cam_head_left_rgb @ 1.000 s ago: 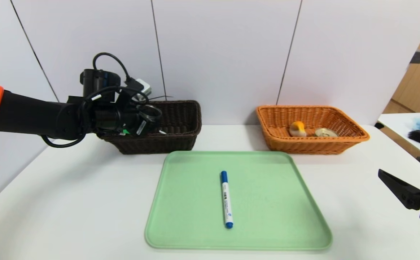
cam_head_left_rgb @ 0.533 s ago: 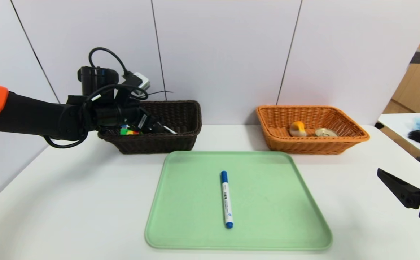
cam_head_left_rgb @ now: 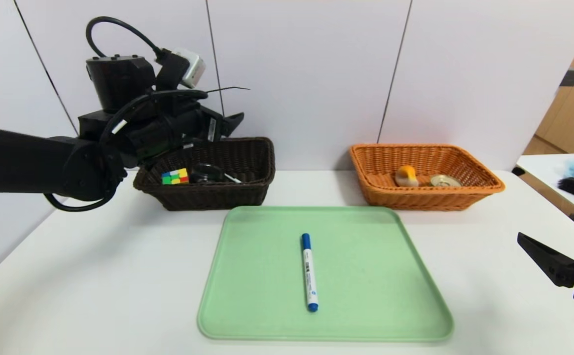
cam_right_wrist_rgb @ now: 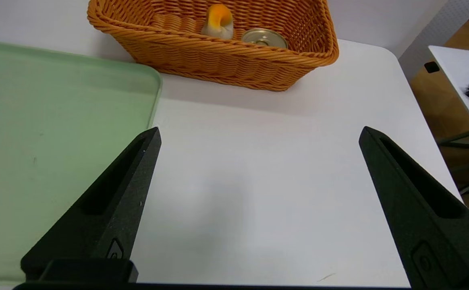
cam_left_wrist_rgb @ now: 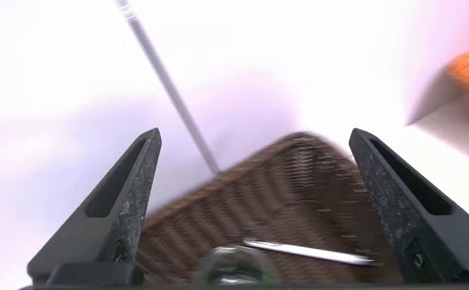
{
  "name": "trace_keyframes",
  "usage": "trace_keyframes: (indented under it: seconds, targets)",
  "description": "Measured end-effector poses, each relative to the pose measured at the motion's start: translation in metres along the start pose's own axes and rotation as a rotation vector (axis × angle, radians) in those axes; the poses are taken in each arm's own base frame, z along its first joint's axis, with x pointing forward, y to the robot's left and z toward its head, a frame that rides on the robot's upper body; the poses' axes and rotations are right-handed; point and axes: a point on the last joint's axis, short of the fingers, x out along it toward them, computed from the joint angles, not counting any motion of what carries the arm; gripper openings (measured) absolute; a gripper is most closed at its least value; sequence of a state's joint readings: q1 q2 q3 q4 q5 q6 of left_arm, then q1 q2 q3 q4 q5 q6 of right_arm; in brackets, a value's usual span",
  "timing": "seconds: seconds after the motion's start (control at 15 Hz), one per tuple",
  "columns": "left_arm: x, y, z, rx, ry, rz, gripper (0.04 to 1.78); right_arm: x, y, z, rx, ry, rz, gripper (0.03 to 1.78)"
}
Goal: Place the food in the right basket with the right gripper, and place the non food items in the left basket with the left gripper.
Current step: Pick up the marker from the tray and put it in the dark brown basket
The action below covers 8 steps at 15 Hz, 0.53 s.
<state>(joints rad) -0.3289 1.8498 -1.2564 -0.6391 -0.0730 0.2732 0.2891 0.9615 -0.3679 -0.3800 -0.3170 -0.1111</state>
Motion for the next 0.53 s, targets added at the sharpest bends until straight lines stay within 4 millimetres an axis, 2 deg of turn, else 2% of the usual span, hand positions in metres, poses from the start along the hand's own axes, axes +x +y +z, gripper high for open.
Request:
trace_keyframes:
  seconds: [0.33,0.53]
  targets:
    - [-0.051,-0.085,0.003,-0.089,0.097,-0.041,1.67,-0.001,0.000,0.000,0.001,-0.006,-0.002,1.70]
    - [-0.073,-0.125,0.008,-0.113,0.152,-0.053,1.67,-0.002,-0.002,0.000,0.003,-0.008,-0.009,1.70]
